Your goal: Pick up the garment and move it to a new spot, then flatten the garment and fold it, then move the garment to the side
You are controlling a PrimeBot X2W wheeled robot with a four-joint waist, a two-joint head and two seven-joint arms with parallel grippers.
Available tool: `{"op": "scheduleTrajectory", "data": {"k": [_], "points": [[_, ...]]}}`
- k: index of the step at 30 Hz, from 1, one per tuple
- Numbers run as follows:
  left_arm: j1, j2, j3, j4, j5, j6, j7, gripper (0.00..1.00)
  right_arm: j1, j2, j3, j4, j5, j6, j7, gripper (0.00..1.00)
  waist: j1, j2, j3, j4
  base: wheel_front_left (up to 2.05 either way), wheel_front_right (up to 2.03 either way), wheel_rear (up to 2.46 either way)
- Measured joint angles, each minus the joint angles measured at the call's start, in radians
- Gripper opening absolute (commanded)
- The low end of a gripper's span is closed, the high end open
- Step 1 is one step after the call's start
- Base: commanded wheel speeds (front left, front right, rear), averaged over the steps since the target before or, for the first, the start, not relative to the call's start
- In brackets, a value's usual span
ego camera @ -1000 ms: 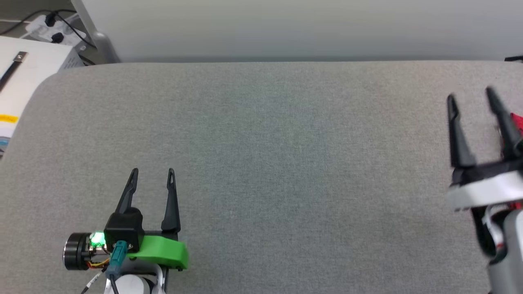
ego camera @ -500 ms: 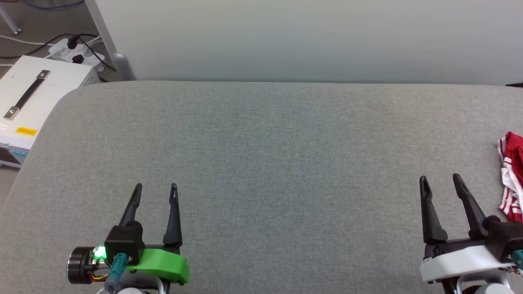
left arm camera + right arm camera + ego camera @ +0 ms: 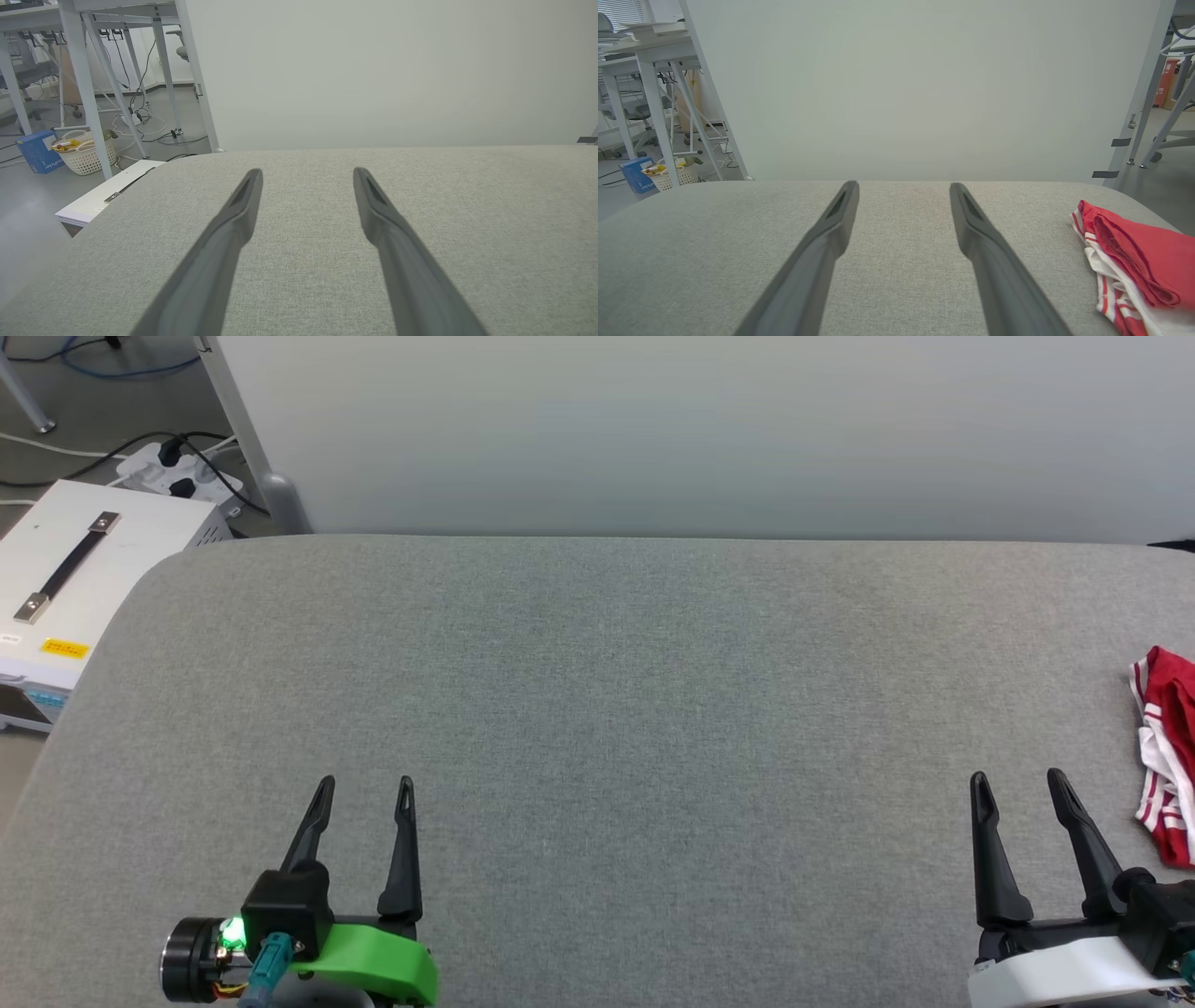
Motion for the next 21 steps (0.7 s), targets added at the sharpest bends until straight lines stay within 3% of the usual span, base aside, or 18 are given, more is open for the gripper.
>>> {"op": "scheduleTrajectory", "data": {"k": [6, 7, 21], "points": [[0.0, -0.005, 0.003, -0.008, -0.008, -0.016, 0.0, 1.0, 0.006, 0.005, -0.002, -0.006, -0.006, 0.0, 0.0, 1.0, 0.0, 0.0, 0.012, -0.002, 0.0, 0.0, 0.0], [0.0, -0.005, 0.002, -0.008, -0.008, -0.016, 0.001, 0.0, 0.006, 0.005, -0.002, -0.005, -0.006, 0.0, 0.001, 0.0, 0.0, 0.0, 0.014, -0.003, 0.0, 0.0, 0.0], [-0.001, -0.005, 0.001, -0.01, -0.007, -0.016, 0.02, 0.0, 0.005, 0.004, 0.0, -0.001, -0.008, 0.0, 0.017, 0.0, 0.0, 0.0, 0.011, -0.005, 0.0, 0.0, 0.0]]}}
